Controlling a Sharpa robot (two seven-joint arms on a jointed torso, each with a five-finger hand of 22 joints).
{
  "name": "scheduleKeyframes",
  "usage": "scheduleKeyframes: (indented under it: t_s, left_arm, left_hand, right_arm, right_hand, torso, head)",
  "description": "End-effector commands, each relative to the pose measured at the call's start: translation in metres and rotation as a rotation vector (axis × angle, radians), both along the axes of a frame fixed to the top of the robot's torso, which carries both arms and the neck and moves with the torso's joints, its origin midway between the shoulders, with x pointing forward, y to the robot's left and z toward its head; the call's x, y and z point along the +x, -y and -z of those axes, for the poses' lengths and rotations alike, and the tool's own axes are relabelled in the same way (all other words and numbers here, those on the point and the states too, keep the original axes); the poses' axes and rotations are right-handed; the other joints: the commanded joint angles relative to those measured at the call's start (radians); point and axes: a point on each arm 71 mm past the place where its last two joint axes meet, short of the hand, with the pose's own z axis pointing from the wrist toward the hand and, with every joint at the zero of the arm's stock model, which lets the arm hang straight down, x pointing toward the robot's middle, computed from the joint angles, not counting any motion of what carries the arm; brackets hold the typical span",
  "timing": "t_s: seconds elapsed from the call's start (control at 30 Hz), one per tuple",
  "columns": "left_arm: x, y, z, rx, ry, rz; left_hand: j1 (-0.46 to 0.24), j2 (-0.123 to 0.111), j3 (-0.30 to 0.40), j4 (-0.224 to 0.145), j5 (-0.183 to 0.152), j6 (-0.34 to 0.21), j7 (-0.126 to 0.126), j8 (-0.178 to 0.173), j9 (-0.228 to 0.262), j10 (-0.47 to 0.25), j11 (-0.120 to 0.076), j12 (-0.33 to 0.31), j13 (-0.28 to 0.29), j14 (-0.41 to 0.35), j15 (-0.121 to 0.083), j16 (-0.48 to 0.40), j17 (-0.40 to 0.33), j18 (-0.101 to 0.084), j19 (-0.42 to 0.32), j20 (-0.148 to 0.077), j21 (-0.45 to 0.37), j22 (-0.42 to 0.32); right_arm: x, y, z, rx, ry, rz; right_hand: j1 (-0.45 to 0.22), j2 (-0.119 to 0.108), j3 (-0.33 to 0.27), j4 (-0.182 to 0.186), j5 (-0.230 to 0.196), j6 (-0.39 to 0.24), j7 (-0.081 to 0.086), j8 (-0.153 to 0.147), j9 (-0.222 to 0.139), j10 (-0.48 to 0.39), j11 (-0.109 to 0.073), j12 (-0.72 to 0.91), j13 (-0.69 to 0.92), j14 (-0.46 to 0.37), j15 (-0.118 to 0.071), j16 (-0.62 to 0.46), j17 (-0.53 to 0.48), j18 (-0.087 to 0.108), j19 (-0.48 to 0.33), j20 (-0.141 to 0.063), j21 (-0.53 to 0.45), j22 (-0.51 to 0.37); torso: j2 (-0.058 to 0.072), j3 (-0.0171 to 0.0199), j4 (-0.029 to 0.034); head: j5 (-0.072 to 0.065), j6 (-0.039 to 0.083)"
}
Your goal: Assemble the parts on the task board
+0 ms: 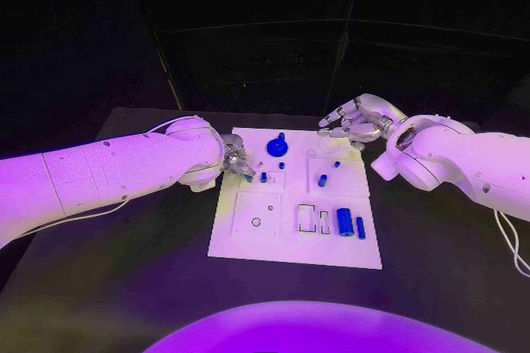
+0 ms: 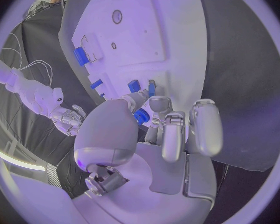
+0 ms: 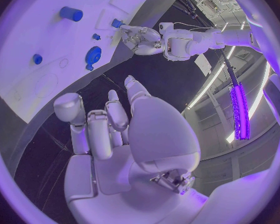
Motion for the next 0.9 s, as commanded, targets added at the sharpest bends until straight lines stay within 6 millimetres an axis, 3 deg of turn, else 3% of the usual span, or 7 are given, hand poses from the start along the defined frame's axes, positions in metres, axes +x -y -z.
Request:
scheduleKeyframes:
  t_s: [0.03, 0.9]
  left_arm:
    - [-0.0013, -0.0013, 0.0030, 0.044, -0.017, 0.007]
    - [-0.0043, 0.0007, 0.0057, 0.067, -0.047, 0.026]
  left_hand:
    - [0.000, 0.009, 0.110, -0.103, 0.002, 0.002, -0.008, 0.006, 0.002, 0.011, -0.002, 0.004, 0.001, 0.102, -0.007, 0.003, 0.263, -0.007, 0.021, -0.006, 0.002, 0.002]
    - [-0.003, 0.008, 0.112, -0.103, 0.002, 0.003, -0.009, 0.010, 0.004, 0.006, -0.003, -0.004, -0.012, 0.102, -0.007, 0.003, 0.263, -0.008, 0.021, -0.006, 0.002, 0.002]
  right_arm:
    - [-0.0002, -0.0010, -0.0013, 0.005, 0.003, -0.010]
    - [0.0000, -0.0013, -0.0011, 0.005, 0.002, -0.011]
  right_hand:
    - [-0.001, 0.009, -0.001, 0.005, 0.005, -0.001, -0.002, 0.006, -0.001, -0.004, -0.002, -0.004, -0.001, 0.061, -0.007, -0.006, 0.086, 0.015, -0.006, -0.003, -0.004, -0.001]
    - [0.002, 0.009, -0.001, 0.003, 0.005, -0.002, -0.002, 0.007, -0.001, -0.004, -0.002, -0.003, -0.001, 0.061, -0.007, -0.006, 0.086, 0.015, -0.006, -0.003, -0.004, -0.001]
  torso:
    - [0.000, 0.0003, 0.0008]
    - [0.000, 0.0000, 0.0004]
  head:
    - [0.000, -0.001]
    - [0.000, -0.005]
